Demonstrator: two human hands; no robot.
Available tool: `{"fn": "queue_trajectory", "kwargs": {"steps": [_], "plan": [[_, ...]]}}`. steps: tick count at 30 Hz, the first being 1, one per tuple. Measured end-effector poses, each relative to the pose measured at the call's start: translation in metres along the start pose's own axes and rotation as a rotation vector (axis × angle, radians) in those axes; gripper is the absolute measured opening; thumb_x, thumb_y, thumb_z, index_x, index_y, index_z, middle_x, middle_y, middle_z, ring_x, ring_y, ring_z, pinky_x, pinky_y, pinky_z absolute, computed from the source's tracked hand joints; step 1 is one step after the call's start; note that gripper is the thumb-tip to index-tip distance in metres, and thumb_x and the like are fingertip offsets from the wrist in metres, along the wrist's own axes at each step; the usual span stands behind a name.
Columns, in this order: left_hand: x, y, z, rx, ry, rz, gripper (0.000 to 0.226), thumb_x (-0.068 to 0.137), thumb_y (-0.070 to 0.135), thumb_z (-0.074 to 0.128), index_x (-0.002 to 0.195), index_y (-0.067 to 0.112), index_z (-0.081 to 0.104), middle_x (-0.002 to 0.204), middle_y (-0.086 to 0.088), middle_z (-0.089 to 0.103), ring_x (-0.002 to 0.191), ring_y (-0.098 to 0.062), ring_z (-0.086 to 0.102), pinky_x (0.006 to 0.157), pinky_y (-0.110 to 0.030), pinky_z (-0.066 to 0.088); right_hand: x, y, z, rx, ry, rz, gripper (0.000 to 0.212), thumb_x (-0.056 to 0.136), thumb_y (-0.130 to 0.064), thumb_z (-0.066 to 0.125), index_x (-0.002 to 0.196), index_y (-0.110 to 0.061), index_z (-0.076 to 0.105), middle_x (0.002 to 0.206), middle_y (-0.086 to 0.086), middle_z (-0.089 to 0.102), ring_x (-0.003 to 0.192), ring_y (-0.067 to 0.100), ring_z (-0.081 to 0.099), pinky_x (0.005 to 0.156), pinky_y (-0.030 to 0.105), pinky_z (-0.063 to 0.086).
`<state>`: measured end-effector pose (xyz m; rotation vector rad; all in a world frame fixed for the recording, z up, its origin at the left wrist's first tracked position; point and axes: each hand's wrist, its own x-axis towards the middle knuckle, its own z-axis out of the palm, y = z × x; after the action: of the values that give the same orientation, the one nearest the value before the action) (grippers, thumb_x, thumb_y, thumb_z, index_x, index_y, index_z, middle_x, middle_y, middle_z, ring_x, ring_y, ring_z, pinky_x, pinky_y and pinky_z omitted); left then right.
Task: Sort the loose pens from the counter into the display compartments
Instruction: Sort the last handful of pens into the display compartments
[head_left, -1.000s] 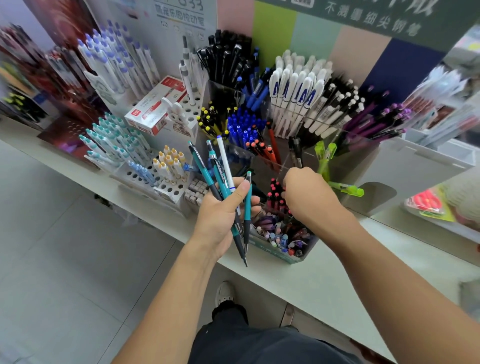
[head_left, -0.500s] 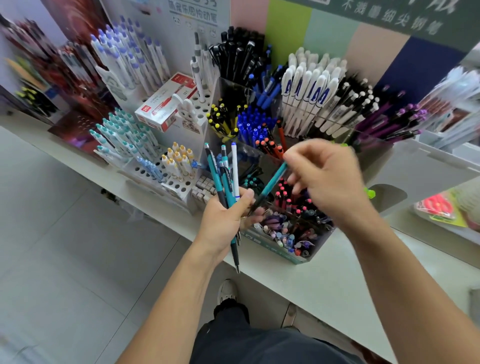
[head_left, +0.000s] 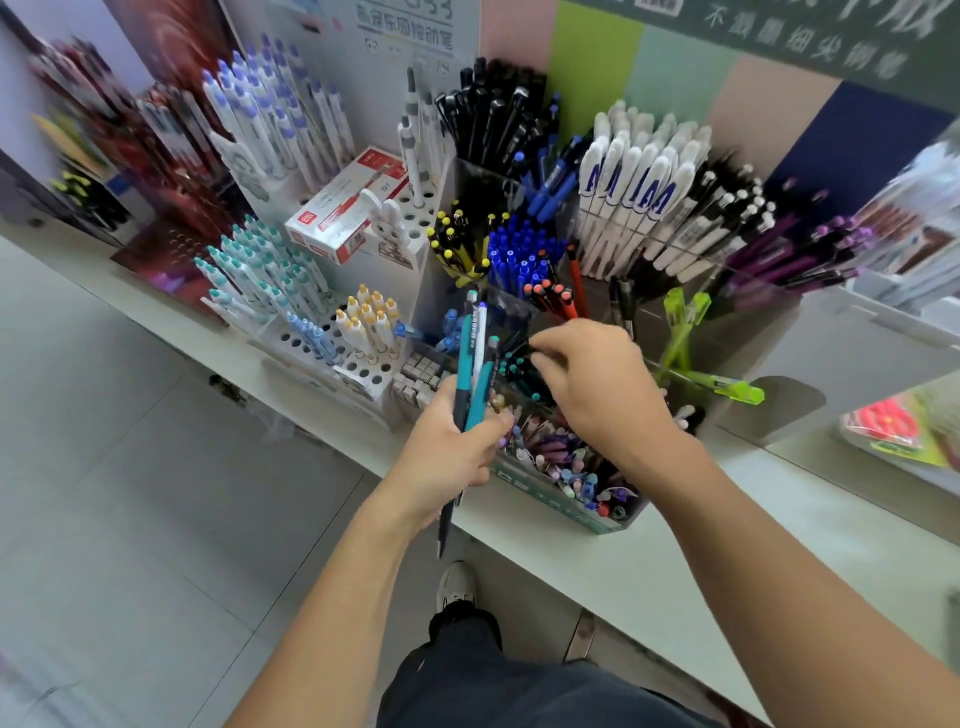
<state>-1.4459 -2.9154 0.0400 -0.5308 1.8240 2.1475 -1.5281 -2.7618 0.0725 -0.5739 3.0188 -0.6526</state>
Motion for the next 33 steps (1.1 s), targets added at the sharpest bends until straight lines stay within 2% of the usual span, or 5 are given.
{"fn": "queue_trajectory", "kwargs": {"steps": [5, 10, 17, 25, 33], "plan": [[0.006, -0.001, 0.006, 0.455, 0.067, 0.258, 0.043, 0.09, 0.013, 0.073, 0.117, 0.024, 0.041, 0.105, 0.006, 0.062, 0.087, 0.003, 0.065, 0.07, -0.02, 0.056, -0.008, -0.026, -0.021, 0.486, -0.165, 0.176, 0.05, 0.077, -0.07, 0.068, 0.097, -0.024, 0.073, 0.079, -0.004, 0.072, 0.064, 0.011, 0.069, 0.054, 0.032, 0.057], [0.008, 0.0, 0.008, 0.367, 0.005, 0.234, 0.054, 0.078, 0.025, 0.084, 0.113, 0.026, 0.043, 0.106, 0.003, 0.063, 0.088, -0.002, 0.066, 0.07, -0.019, 0.052, -0.007, -0.02, -0.023, 0.942, -0.27, 0.351, 0.021, 0.085, -0.014, 0.08, 0.099, 0.0, 0.072, 0.082, 0.019, 0.075, 0.053, 0.02, 0.065, 0.051, 0.027, 0.055], [0.008, 0.003, 0.006, -0.182, -0.098, 0.07, 0.063, 0.087, 0.052, 0.064, 0.127, 0.01, 0.041, 0.075, -0.006, 0.052, 0.05, -0.009, 0.035, 0.038, -0.017, 0.025, -0.011, -0.006, -0.03, 1.189, -0.269, 0.423, 0.018, 0.085, 0.006, 0.072, 0.101, 0.001, 0.065, 0.086, 0.015, 0.069, 0.071, 0.014, 0.07, 0.064, 0.022, 0.058], [0.013, 0.004, 0.003, -0.164, -0.052, 0.107, 0.01, 0.104, 0.026, 0.051, 0.107, 0.018, 0.046, 0.069, 0.008, 0.05, 0.052, -0.007, 0.037, 0.041, -0.017, 0.026, -0.01, 0.005, -0.055, 1.113, 0.032, 0.361, 0.026, 0.091, 0.008, 0.065, 0.109, -0.005, 0.051, 0.086, 0.014, 0.065, 0.065, 0.024, 0.063, 0.06, 0.03, 0.059], [0.019, -0.004, 0.001, -0.055, 0.064, 0.112, 0.019, 0.101, 0.024, 0.059, 0.112, 0.013, 0.048, 0.069, 0.005, 0.054, 0.053, -0.009, 0.044, 0.041, -0.02, 0.032, -0.013, 0.003, -0.038, 0.248, 0.103, 0.027, 0.022, 0.093, -0.012, 0.07, 0.104, -0.021, 0.053, 0.071, -0.002, 0.061, 0.052, 0.011, 0.055, 0.048, 0.027, 0.046]]}}
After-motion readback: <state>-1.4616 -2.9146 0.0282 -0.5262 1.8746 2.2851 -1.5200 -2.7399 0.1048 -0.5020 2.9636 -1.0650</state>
